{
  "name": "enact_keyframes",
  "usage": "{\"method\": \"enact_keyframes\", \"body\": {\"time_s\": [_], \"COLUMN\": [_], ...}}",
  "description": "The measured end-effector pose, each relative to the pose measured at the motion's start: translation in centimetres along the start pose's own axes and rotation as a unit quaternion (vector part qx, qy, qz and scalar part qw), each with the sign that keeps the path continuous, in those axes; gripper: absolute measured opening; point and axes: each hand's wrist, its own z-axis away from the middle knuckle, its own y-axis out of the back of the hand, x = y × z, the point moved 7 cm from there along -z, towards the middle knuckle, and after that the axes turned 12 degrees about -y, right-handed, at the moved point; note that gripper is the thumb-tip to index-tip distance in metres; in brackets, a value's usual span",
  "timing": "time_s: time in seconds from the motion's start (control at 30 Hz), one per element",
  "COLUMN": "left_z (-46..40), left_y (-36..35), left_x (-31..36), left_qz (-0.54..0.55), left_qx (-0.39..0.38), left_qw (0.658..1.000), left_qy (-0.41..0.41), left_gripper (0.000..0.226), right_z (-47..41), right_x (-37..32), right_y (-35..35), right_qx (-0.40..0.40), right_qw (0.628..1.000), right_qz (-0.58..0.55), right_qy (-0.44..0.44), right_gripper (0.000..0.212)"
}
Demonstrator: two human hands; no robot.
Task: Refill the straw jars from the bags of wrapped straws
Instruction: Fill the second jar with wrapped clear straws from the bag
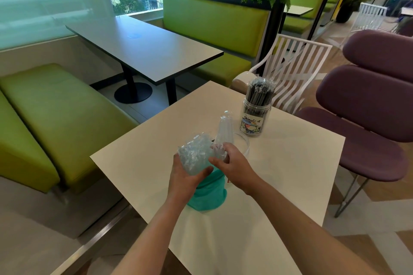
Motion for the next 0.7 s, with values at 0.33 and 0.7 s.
{"method": "enact_keyframes", "body": {"time_s": [0.33,0.7], "left_z": [-0.4,-0.5], "left_y": [0.0,-0.1], "left_x": [-0.5,-0.1], "left_qz": [-0.016,-0.004], "left_qx": [0.017,0.023], "left_qw": [0.999,0.999], "left_qy": [0.022,0.025], "left_gripper": [0.087,0.084], "right_z": [0.4,0.3], "right_x": [-1.7,-7.3], "right_y": [1.8,5.3], "right_qx": [0.011,0.053], "right_qw": [0.999,0.997], "right_qz": [-0.027,0.013], "right_qy": [0.020,0.056], "right_gripper": [0.026,0.039]}}
